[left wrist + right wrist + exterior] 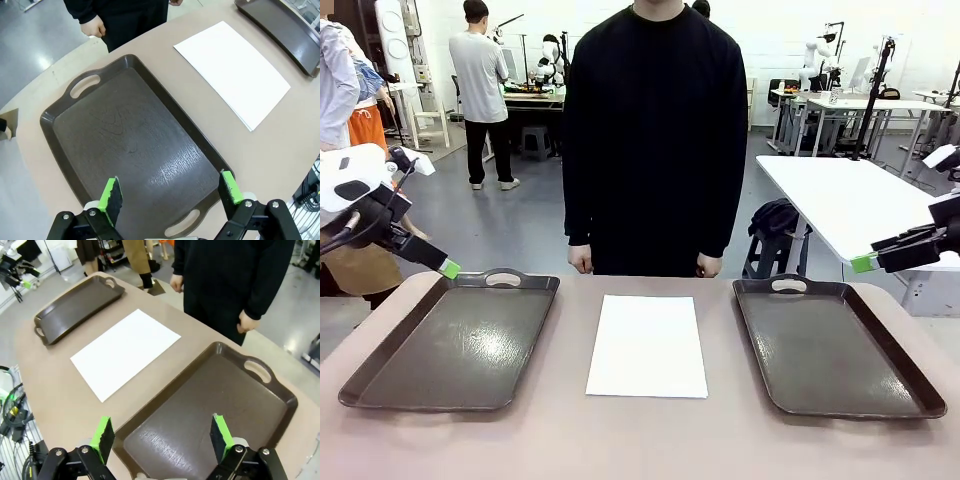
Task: Sort the A4 documents.
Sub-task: Receive the A4 Paper.
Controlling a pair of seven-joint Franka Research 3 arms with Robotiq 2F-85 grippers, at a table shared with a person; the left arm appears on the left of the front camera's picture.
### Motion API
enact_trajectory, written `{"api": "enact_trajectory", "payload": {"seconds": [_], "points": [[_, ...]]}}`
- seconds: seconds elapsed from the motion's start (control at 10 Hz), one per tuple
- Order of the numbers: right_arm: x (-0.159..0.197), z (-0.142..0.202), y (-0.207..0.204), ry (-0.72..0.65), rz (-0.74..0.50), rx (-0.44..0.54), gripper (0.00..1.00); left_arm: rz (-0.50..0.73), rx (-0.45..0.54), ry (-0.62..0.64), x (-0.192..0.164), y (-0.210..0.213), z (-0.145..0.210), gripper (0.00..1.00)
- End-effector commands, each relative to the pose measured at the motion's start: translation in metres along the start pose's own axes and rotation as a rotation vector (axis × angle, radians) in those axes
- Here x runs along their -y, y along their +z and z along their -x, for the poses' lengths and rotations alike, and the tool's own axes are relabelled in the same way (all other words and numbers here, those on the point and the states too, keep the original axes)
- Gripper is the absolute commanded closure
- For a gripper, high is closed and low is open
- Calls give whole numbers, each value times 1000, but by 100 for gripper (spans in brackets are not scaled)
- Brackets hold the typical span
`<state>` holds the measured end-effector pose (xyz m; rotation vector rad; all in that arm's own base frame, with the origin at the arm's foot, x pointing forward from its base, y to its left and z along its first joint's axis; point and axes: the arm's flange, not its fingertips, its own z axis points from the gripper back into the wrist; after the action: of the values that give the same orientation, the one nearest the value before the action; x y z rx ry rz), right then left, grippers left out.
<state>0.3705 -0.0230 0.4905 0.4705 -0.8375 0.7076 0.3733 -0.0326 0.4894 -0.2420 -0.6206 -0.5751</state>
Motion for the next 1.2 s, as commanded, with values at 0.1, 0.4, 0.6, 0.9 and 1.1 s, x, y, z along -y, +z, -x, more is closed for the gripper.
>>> {"api": "enact_trajectory", "payload": {"seconds": [0.1, 0.4, 0.6, 0.9, 1.1], "points": [[-3, 18, -20, -14, -51, -3, 0, 33, 29, 18, 10, -9, 27, 0], [1, 14, -29, -18, -54, -31, 0, 38, 21, 41, 7, -16, 29, 0], [3, 14, -32, -21, -39, -49, 0, 11, 17, 61, 4, -16, 28, 0], [1, 14, -29, -34, -48, -47, 0, 25, -2, 60, -4, -10, 3, 0], [1, 14, -29, -34, -48, -47, 0, 25, -2, 60, -4, -10, 3, 0]]}}
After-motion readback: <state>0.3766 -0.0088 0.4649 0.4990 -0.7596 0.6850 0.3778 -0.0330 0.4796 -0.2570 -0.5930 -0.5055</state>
